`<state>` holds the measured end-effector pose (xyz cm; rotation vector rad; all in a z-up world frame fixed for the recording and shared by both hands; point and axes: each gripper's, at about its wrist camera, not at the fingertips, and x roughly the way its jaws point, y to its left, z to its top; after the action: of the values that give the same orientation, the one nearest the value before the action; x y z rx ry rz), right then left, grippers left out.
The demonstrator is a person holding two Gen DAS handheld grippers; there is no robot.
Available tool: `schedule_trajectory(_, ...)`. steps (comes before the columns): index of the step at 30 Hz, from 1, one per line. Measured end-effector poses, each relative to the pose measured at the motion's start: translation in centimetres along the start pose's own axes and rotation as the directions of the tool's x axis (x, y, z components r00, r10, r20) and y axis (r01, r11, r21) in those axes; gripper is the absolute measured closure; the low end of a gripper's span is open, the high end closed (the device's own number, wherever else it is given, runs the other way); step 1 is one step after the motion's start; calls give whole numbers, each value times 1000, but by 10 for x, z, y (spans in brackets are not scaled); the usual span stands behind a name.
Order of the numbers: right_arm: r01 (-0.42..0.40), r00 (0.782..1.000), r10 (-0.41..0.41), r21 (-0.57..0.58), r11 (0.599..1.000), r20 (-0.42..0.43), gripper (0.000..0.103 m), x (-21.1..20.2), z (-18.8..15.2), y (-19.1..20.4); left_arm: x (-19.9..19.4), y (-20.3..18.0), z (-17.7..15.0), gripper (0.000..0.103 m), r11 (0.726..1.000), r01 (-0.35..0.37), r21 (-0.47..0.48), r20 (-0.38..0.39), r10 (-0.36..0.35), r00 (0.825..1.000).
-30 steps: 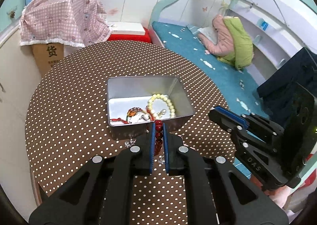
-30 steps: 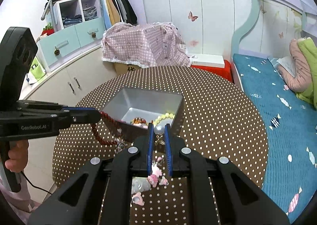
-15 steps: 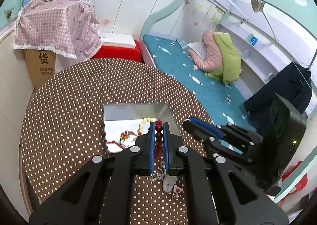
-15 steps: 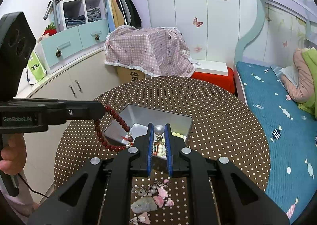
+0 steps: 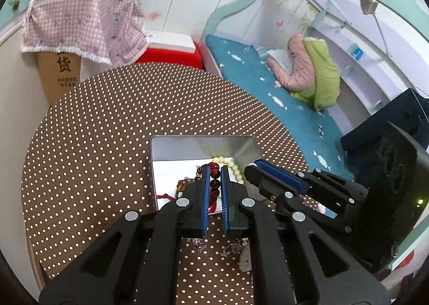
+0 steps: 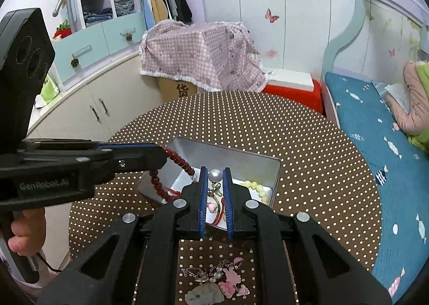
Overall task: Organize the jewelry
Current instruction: 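Lower both held pieces into the grey metal box and open both grippers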
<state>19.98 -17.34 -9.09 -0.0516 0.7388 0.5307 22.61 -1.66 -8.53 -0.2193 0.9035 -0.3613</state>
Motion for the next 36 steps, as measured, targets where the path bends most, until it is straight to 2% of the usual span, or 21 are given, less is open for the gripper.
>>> schedule_trajectory(7, -9, 999, 10, 26, 1000, -38, 93, 11, -4, -7, 22, 10, -4, 95, 1000, -18, -21, -47, 17, 999)
schedule_trajectory(13, -8, 999, 9, 23, 1000, -35, 91, 10, -3, -6, 22, 12, -4, 94, 1000, -11, -12, -38, 10, 999)
schedule_trajectory(15, -8, 999, 9, 32, 999, -33, 88, 8, -3, -8, 21, 12, -5, 94, 1000, -15, -12, -40, 15, 999)
schedule_trajectory(19, 4, 1000, -3, 36, 999, -23, 72, 3, -3, -9, 21, 13, -6, 94, 999, -28, -14, -49, 28, 998)
schedule_trajectory(20, 5, 1000, -4, 37, 999, -21, 70, 2, -3, -9, 21, 14, -7, 94, 1000, -28, -15, -50, 27, 998)
schedule_trajectory(25, 9, 1000, -9, 40, 999, -21, 70, 0, -3, -10, 16, 14, -10, 94, 999, -32, -14, -47, 31, 998)
schedule_trajectory(28, 10, 1000, -9, 40, 999, -23, 69, -1, -4, -9, 12, 13, -14, 90, 999, -35, -12, -43, 35, 998)
schedule_trajectory(34, 18, 1000, -17, 36, 999, -18, 64, -7, -5, -8, 2, 10, -20, 89, 999, -41, -7, -34, 41, 999)
schedule_trajectory(36, 24, 1000, -24, 34, 999, -16, 62, -10, -6, -7, -2, 10, -23, 85, 999, -41, -7, -32, 41, 999)
